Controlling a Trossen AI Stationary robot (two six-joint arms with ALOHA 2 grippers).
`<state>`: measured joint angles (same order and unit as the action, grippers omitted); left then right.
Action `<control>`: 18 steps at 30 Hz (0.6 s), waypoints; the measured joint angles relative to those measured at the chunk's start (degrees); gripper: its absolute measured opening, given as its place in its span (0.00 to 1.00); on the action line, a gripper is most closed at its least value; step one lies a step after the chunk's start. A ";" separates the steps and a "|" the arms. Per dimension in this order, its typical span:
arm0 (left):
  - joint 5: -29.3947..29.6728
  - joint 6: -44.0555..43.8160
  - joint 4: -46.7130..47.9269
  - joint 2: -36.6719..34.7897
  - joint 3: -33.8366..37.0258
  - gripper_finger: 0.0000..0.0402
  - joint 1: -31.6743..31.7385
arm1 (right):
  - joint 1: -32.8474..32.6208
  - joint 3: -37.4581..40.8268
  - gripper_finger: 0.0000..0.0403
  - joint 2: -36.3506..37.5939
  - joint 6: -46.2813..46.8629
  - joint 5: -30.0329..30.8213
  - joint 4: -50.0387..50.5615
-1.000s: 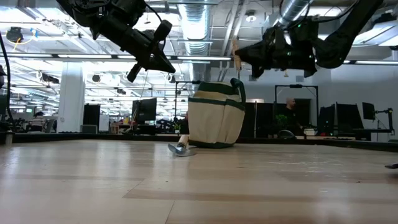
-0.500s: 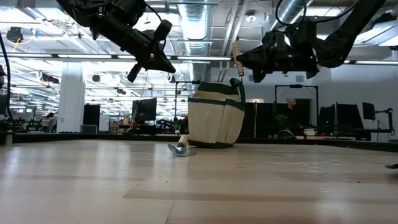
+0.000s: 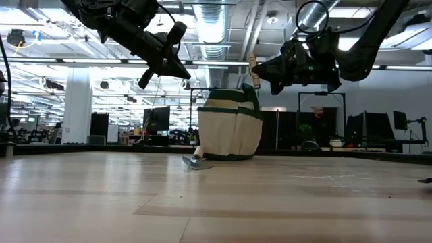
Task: Pick & Place Garden tools in Gardening bag
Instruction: Put the brown trowel into the gardening bag
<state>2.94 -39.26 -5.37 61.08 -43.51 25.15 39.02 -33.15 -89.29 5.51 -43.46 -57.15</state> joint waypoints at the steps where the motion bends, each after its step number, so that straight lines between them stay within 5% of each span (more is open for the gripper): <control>1: 0.00 0.01 -0.01 0.00 0.00 0.02 0.00 | 0.02 0.00 0.14 -0.03 0.10 0.01 -0.14; 18: 0.00 -0.04 -0.02 -0.02 0.00 0.02 0.00 | 0.10 0.00 0.14 -0.18 -6.11 2.91 2.83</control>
<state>2.94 -39.29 -5.39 61.06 -43.51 25.15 39.13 -33.15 -89.47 -0.60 -40.56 -54.32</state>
